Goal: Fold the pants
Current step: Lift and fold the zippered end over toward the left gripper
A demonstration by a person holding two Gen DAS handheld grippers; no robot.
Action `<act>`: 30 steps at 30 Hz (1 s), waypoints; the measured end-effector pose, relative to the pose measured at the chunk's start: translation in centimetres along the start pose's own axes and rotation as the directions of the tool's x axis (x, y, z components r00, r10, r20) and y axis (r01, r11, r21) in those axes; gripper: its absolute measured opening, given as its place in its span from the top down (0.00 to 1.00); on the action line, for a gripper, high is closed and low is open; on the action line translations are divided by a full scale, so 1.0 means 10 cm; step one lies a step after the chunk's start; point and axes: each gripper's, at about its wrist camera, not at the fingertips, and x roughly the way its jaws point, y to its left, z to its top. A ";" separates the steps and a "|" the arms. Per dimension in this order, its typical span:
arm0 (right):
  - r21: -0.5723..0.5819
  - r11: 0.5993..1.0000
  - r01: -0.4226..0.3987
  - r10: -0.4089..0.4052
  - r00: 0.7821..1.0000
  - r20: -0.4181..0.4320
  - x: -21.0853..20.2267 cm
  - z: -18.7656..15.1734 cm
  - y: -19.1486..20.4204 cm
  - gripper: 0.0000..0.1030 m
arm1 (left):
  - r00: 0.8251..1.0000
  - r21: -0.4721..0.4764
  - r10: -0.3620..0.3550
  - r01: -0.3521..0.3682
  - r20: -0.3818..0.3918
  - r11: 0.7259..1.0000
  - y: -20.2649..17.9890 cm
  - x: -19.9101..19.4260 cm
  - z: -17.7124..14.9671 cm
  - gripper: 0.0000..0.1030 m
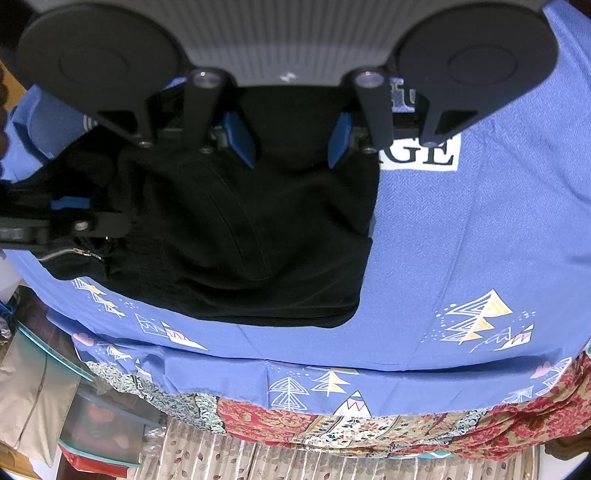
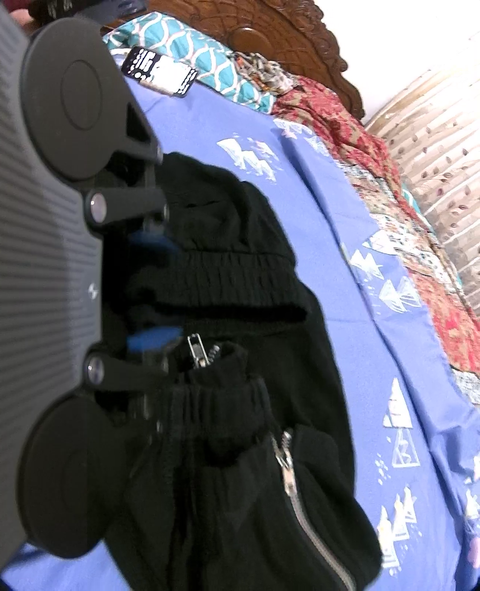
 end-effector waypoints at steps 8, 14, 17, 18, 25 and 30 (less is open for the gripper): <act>-0.007 1.000 0.002 -0.001 0.977 0.213 -0.79 0.10 -0.28 0.49 | 1.000 -0.019 -0.014 0.014 0.015 1.000 0.04 -0.07 0.02 0.56; 0.234 0.967 0.103 -0.193 0.894 0.404 -1.42 0.23 -1.02 0.37 | 0.996 -0.083 -0.034 0.041 0.083 0.996 0.18 -0.31 0.02 0.55; 0.366 0.923 0.120 -0.268 0.882 0.388 -1.50 0.17 -1.37 0.37 | 0.997 -0.107 -0.006 0.014 0.075 0.994 0.26 -0.32 0.03 0.55; 0.402 0.907 0.127 -0.289 0.881 0.374 -1.50 0.14 -1.45 0.36 | 0.998 -0.116 0.004 0.004 0.065 0.993 0.28 -0.31 0.03 0.55; 0.475 0.869 0.139 -0.305 0.906 0.294 -1.29 0.00 -1.55 0.36 | 1.000 -0.168 0.015 -0.012 0.020 0.986 0.35 -0.24 -0.01 0.55; 0.462 0.876 0.139 -0.291 0.916 0.276 -1.26 0.02 -1.52 0.36 | 1.000 -0.172 0.018 -0.016 0.010 0.985 0.35 -0.23 -0.02 0.54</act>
